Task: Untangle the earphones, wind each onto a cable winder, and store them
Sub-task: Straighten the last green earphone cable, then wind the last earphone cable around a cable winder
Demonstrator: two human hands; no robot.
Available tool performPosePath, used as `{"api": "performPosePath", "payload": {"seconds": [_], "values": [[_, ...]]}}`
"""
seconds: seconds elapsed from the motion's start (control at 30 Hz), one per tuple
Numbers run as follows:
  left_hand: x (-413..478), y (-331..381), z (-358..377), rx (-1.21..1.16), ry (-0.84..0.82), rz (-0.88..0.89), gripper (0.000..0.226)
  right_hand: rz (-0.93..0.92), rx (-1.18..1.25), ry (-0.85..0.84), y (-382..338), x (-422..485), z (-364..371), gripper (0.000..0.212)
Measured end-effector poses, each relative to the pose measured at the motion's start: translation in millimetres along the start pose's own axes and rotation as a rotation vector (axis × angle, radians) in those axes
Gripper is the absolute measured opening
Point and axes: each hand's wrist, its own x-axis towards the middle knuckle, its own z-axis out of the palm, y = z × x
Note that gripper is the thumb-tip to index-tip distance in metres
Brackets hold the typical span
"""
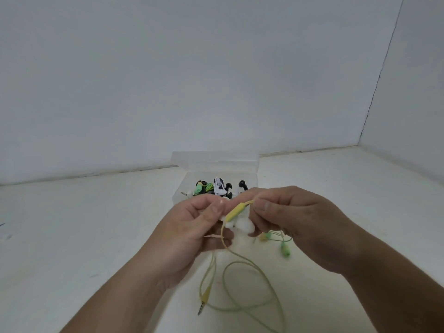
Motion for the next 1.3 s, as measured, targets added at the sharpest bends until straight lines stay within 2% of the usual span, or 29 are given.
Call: {"api": "performPosePath", "payload": {"seconds": [0.13, 0.27, 0.33, 0.47, 0.6, 0.7, 0.77, 0.83, 0.93, 0.97, 1.0, 1.07, 1.13, 1.23, 1.3], "values": [[5.8, -0.5, -9.0, 0.031, 0.264, 0.11, 0.03, 0.068, -0.245, 0.091, 0.6, -1.9, 0.9, 0.034], [5.3, 5.8, -11.1, -0.001, 0.36, 0.181, 0.039, 0.078, -0.823, 0.226, -6.0, -4.3, 1.7, 0.03], [4.3, 8.1, -10.4, 0.015, 0.382, 0.184, 0.042, 0.104, -0.905, 0.241, -12.7, -6.7, -0.6, 0.033], [2.4, 8.2, -9.5, 0.044, 0.393, 0.161, 0.035, 0.113, -0.867, 0.315, -13.5, -7.6, -7.5, 0.016], [2.4, 8.6, -9.4, 0.029, 0.378, 0.149, 0.029, 0.112, -0.89, 0.39, -7.8, -6.2, -11.9, 0.014], [2.4, 9.6, -9.4, 0.004, 0.349, 0.152, 0.024, 0.073, -0.772, 0.461, -6.9, -5.9, -12.6, 0.018], [1.7, 9.6, -8.7, -0.031, 0.327, 0.151, 0.02, 0.044, -0.615, 0.466, -6.9, -6.1, -11.8, 0.035], [0.8, 9.8, -7.4, -0.082, 0.307, 0.147, 0.021, 0.037, -0.35, 0.433, -7.4, -6.0, -9.5, 0.045], [1.2, 8.9, -5.9, -0.149, 0.276, 0.141, 0.025, 0.036, 0.198, 0.4, -11.2, -5.1, -6.4, 0.023], [1.5, 8.4, -5.4, -0.165, 0.259, 0.141, 0.026, 0.061, 0.278, 0.401, -11.7, -3.6, -4.3, 0.015], [1.6, 7.9, -4.7, -0.178, 0.24, 0.142, 0.028, 0.112, 0.247, 0.413, -9.6, -2.5, -2.2, 0.017], [0.7, 7.4, -2.1, -0.192, 0.212, 0.144, 0.034, 0.219, 0.007, 0.409, -1.7, -0.4, 1.3, 0.026], [-0.7, 6.2, 0.8, -0.173, 0.197, 0.149, 0.037, 0.279, -0.132, 0.373, 2.3, 1.2, 4.4, 0.028], [-1.9, 5.1, 3.5, -0.016, 0.186, 0.153, 0.031, 0.25, -0.114, 0.302, -2.4, 0.0, 7.1, 0.015], [-1.9, 3.9, 1.4, 0.124, 0.167, 0.163, 0.03, 0.215, -0.088, 0.287, -5.1, -0.2, 6.7, 0.028]]}}
